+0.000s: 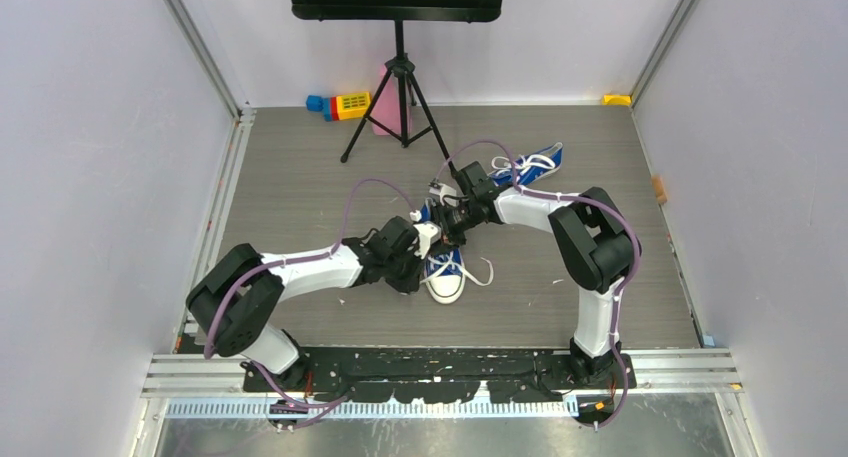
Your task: Tie the shoes
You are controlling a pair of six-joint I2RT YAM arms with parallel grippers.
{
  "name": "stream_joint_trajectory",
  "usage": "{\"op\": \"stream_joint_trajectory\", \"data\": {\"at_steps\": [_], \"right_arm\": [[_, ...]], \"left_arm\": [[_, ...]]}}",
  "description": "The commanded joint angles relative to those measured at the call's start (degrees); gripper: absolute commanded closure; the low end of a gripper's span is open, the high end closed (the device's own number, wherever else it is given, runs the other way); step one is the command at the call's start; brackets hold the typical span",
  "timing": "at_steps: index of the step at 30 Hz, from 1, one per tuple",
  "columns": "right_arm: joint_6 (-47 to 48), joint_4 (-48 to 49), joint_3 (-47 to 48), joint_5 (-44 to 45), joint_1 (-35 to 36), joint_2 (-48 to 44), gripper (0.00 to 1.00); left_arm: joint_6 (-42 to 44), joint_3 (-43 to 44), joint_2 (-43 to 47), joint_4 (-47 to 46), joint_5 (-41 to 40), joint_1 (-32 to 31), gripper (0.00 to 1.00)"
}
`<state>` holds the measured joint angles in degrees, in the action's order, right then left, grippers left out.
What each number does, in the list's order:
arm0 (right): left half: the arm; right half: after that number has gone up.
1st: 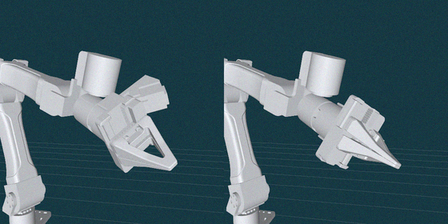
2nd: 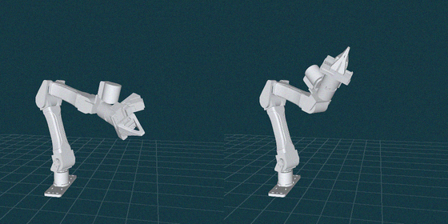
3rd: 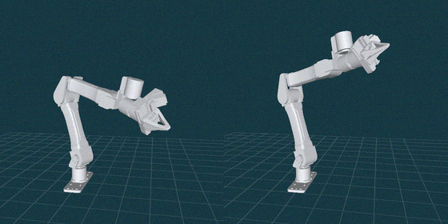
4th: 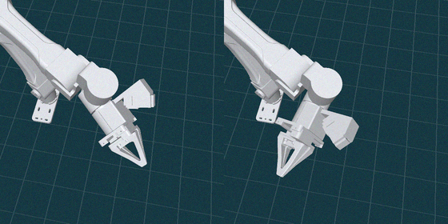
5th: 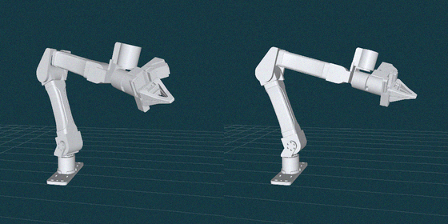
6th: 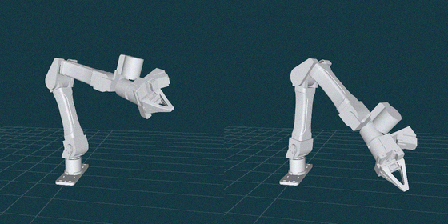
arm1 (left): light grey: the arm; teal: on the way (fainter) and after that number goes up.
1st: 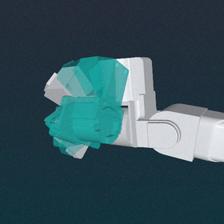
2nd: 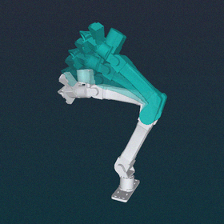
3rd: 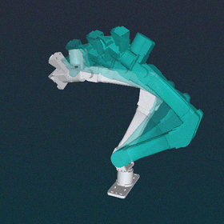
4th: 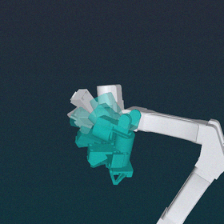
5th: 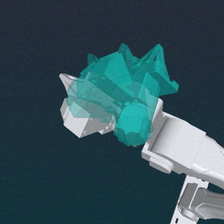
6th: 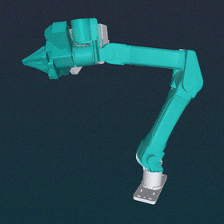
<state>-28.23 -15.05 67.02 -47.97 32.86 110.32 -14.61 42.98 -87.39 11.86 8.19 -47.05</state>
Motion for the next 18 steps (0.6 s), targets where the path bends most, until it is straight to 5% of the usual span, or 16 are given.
{"op": "stream_joint_trajectory", "data": {"at_steps": [1,11,18], "right_arm": [[0.6,-0.6,2.3,-1.7,-0.1,0.1,0.83],[1.6,-1.9,3.3,-1.4,-0.1,0.1,0.68],[2.0,-2.5,3.5,-1.5,-0.1,0.2,0.67]], "left_arm": [[-0.7,-1.5,3.0,-5.1,-1.4,1.3,1.00],[-3.2,0.1,2.5,-8.2,7.3,7.1,1.00],[-4.9,1.1,1.8,-9.8,9.4,9.1,1.00]]}}
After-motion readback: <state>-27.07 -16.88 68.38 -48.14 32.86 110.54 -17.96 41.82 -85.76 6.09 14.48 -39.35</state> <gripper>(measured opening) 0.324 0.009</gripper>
